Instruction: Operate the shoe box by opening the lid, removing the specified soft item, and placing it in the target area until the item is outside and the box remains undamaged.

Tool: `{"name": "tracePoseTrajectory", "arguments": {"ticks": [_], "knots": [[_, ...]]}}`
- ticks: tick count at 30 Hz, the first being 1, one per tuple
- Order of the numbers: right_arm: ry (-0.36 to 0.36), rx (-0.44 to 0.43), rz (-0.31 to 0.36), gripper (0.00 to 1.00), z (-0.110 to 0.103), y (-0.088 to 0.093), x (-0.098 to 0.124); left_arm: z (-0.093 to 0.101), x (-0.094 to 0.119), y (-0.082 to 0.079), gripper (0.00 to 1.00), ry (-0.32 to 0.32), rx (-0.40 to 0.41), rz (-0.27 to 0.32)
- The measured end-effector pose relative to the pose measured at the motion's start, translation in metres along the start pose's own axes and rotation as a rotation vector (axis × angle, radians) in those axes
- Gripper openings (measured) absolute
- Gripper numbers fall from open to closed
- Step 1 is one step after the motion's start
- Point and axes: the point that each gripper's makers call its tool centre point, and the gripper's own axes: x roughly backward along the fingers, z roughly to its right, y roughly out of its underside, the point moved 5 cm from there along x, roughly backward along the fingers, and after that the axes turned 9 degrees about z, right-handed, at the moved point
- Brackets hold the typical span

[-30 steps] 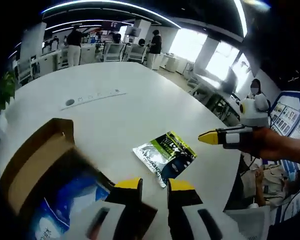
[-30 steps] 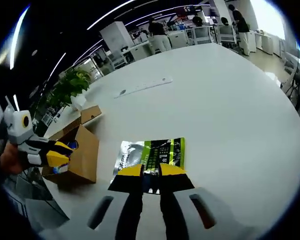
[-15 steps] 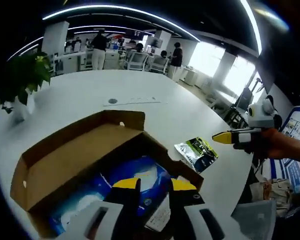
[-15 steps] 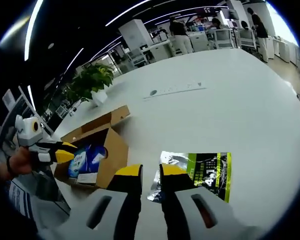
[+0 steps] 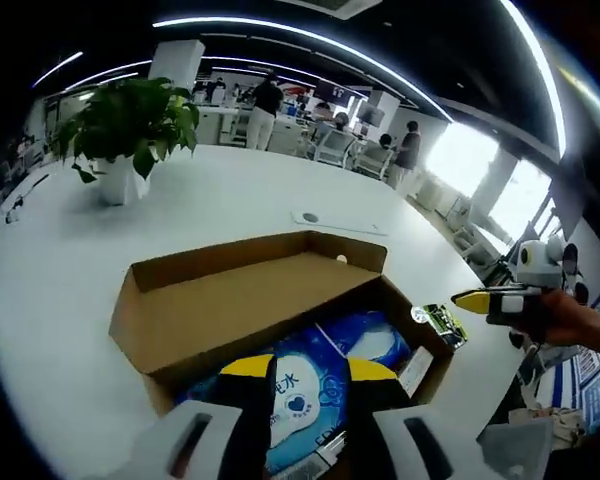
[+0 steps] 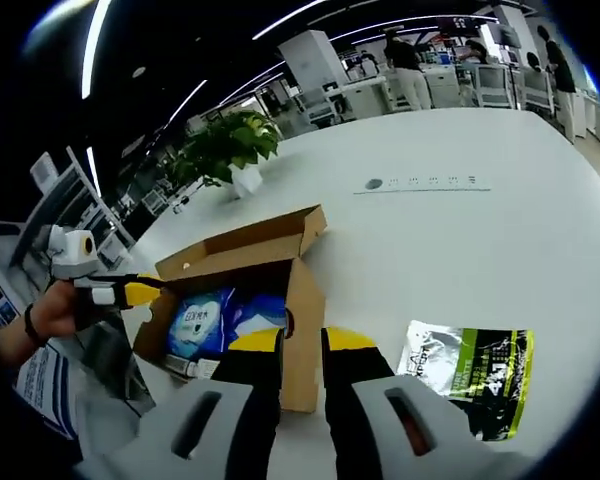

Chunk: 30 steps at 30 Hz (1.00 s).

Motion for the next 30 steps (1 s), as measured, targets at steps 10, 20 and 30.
{"name": "tracePoseTrajectory", "arguments": {"ticks": [10, 20, 30], "knots": [[-0.089, 0.044, -0.060, 0.14, -0.041, 0.014, -0.028, -0.028, 0.039, 0.015, 0.28, -0.078, 0.035, 0.017], [-0.143, 0.069, -0.099, 0.15, -0.068, 0.024, -0.050, -0.051, 0.065, 0.025, 0.29, -0.122, 0.056, 0.024], [-0.167, 0.071, -0.139, 0.16, -0.085, 0.036, -0.070, -0.064, 0.079, 0.036, 0.31, -0.133, 0.081, 0.028]]}}
